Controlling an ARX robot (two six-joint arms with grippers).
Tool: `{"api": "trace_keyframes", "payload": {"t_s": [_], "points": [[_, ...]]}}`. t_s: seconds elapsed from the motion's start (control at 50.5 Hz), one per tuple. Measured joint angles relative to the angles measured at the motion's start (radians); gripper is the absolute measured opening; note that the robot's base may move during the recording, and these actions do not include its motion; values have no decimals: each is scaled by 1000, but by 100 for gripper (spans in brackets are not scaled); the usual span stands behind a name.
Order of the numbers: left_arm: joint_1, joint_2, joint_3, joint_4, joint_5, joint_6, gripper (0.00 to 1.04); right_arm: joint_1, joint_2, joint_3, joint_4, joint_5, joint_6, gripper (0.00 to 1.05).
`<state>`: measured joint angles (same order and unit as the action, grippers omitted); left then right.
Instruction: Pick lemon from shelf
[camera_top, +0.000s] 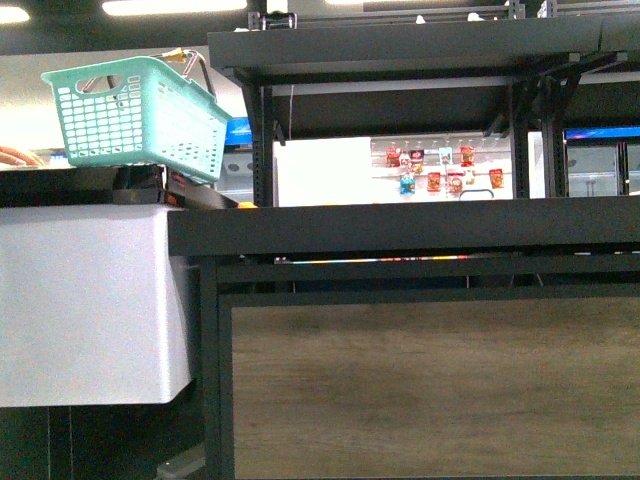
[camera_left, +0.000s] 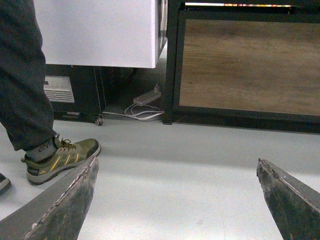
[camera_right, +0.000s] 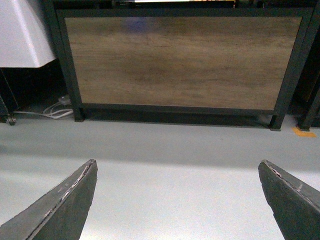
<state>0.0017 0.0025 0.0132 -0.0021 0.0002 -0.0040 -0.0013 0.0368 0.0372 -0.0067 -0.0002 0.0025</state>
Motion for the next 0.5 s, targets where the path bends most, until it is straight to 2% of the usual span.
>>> {"api": "trace_keyframes", "payload": {"t_s": [0.495], "points": [[0, 0, 0, 0, 0, 0, 97, 0, 0, 0, 0, 0, 0, 97]]}}
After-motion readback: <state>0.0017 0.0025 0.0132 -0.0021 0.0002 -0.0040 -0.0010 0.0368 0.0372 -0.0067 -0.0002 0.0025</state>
